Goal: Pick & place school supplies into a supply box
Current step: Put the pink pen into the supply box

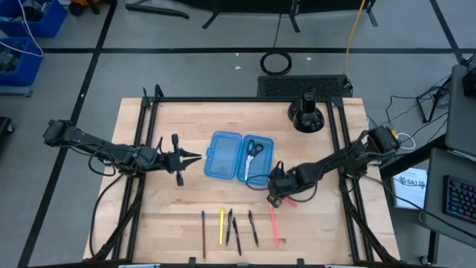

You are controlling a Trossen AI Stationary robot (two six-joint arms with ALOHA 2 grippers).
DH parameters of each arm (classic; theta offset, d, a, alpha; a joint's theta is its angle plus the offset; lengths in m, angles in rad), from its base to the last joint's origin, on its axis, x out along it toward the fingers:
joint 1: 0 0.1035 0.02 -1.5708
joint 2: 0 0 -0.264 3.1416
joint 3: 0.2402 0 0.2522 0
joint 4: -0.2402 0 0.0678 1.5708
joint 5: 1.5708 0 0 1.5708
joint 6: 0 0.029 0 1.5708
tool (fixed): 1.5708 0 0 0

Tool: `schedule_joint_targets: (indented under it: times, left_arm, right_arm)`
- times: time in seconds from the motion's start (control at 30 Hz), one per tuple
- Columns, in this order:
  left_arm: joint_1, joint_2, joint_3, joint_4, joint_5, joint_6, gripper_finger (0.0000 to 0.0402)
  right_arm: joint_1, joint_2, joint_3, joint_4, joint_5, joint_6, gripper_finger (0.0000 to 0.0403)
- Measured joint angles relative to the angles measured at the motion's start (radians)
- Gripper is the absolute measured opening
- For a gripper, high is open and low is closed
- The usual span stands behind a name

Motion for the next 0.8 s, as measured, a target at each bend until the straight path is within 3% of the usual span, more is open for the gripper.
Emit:
schedule_joint_targets:
  times: [0.17,0.5,0.8]
  left_arm:
    - [0.0,0.0,0.0,-0.001,-0.009,-0.001,0.0037]
    - [0.0,0.0,0.0,-0.002,-0.01,-0.001,0.0037]
    - [0.0,0.0,0.0,-0.001,-0.01,0.0,0.0037]
  right_arm:
    - [-0.009,0.0,-0.002,0.013,-0.024,-0.059,0.0047]
    - [-0.01,-0.108,-0.008,0.028,-0.033,-0.102,0.0129]
    - [-0.01,-0.265,-0.008,0.005,0.024,-0.119,0.0135]
